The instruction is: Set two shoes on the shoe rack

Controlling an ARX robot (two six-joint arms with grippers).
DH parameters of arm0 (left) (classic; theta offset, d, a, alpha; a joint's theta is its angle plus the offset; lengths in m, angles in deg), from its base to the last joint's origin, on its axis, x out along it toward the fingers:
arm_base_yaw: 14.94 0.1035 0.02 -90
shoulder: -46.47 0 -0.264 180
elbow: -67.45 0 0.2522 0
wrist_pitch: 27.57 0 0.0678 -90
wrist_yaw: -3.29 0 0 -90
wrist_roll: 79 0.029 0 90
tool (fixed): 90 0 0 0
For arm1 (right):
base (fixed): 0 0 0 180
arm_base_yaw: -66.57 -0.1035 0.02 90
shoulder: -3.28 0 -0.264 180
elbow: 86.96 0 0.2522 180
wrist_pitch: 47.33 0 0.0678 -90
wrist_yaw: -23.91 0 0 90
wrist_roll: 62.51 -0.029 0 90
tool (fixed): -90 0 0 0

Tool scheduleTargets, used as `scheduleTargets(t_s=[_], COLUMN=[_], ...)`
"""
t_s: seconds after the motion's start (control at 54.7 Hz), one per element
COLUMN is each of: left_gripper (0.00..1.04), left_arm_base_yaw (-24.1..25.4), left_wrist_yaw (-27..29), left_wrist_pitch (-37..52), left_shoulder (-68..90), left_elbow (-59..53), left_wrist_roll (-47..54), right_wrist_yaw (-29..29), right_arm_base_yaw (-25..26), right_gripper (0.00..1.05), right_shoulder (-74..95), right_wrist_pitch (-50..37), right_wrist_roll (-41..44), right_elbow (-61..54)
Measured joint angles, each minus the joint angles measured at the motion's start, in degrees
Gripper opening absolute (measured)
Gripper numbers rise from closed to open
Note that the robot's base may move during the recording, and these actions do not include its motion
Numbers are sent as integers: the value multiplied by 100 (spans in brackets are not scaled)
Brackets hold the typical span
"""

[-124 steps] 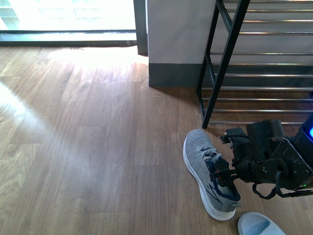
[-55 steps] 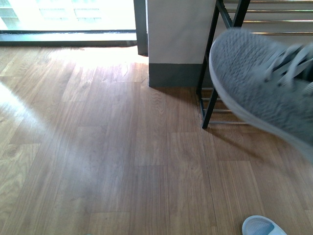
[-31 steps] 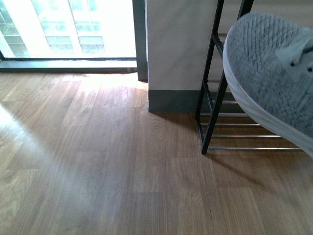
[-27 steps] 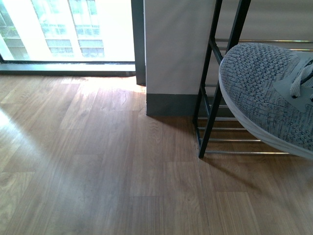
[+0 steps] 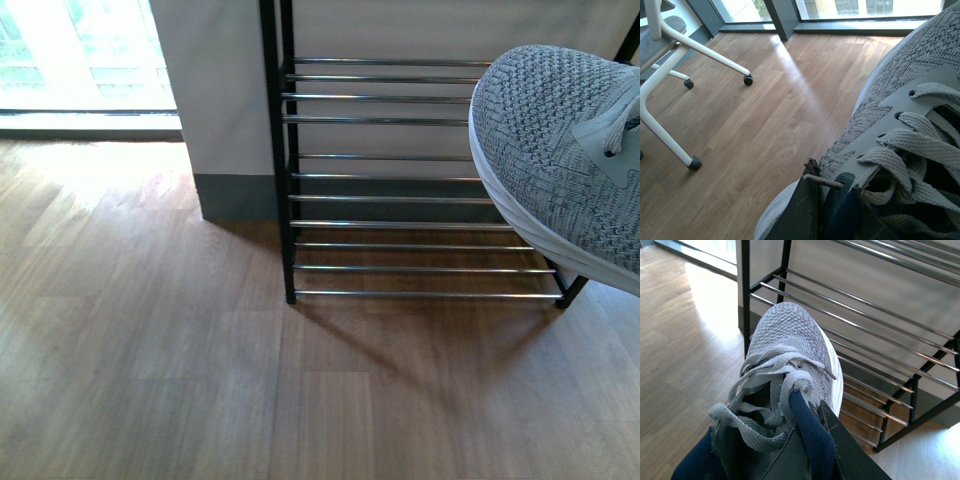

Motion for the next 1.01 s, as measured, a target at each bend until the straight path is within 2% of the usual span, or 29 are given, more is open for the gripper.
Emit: scheduleTargets(t_s=[0.256, 0.512, 1.005], left_gripper=[2, 2, 2], left_arm_base_yaw=[0, -26, -7], left_wrist_yaw=[44, -42, 0], left_wrist_pitch=[-2, -2, -2], left_shoulder=[-7, 26, 20], left_elbow=[-2, -2, -2], left_wrist_roll=[2, -9, -11], right_wrist_yaw=[-70, 90, -59], right_arm_base_yaw=[-13, 22, -13], right_gripper=[1, 1, 1], right_shoulder=[2, -4, 0], right_wrist_pitch=[0, 0, 0], right_wrist_roll=[0, 0, 0], right_elbow=[-2, -2, -4])
